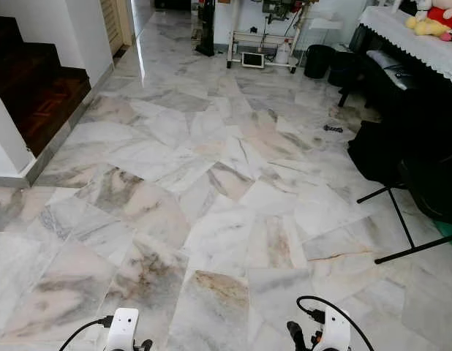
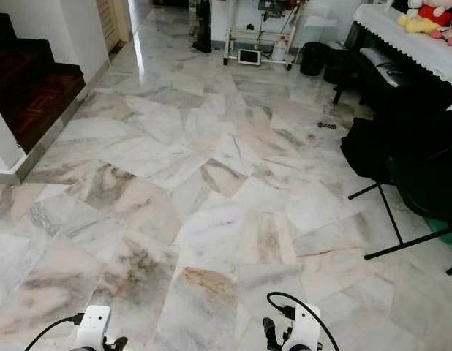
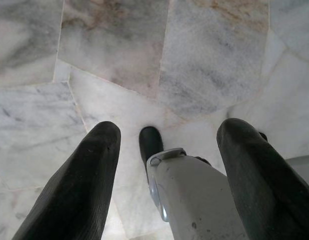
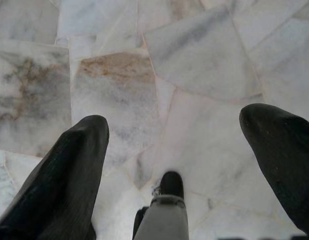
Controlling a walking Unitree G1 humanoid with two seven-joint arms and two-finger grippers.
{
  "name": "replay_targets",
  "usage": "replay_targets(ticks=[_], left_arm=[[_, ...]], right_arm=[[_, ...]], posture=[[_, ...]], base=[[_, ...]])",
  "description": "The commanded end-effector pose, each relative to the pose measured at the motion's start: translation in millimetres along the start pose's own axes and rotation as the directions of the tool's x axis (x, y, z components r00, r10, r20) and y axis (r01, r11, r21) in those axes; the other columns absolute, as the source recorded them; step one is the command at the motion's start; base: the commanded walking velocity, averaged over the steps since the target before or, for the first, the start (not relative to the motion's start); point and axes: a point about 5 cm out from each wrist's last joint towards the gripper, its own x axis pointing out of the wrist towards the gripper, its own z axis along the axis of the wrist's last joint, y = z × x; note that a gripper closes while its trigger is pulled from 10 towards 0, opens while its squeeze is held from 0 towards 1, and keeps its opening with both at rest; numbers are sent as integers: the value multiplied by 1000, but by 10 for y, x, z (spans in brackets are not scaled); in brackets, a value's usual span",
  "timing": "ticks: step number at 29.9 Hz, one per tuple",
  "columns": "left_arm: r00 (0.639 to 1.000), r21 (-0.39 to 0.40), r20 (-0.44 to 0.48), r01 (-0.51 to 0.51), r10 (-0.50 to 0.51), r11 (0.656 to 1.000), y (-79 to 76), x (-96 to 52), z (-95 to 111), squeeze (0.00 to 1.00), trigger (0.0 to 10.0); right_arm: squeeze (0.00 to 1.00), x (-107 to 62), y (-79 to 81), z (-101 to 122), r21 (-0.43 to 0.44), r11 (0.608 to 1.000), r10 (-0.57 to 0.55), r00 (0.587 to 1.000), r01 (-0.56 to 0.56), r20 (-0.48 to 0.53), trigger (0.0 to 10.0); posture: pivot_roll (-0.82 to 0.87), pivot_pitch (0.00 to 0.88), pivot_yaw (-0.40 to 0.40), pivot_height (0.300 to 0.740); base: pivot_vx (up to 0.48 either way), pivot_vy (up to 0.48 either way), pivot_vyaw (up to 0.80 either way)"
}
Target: Setting the table
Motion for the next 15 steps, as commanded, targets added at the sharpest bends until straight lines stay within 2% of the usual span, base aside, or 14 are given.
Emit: replay_targets(ticks=[1,8,10,15], left_arm=[[1000,33,-4,17,-17,999,-39,4,-2,0,10000],[999,79,13,49,-50,996,-164,31,91,0,10000],[995,134,28,90,-95,987,-306,55,199,0,10000],[987,217,25,147,-156,965,-481,67,272,0,10000]], right_arm=[[0,6,-23,37,-4,1000,-8,1000,8,3,10000],[0,-2,-62,47,-7,1000,-12,1000,12,10,10000],[0,-27,-186,76,-22,999,-44,999,44,25,10000],[0,-78,-388,145,8,995,-95,993,95,76,10000]], posture=[[145,0,-126,740],[112,0,-114,740],[61,0,-84,740],[5,0,-45,740]], base=[[0,0,0],[0,0,0],[0,0,0],[0,0,0]])
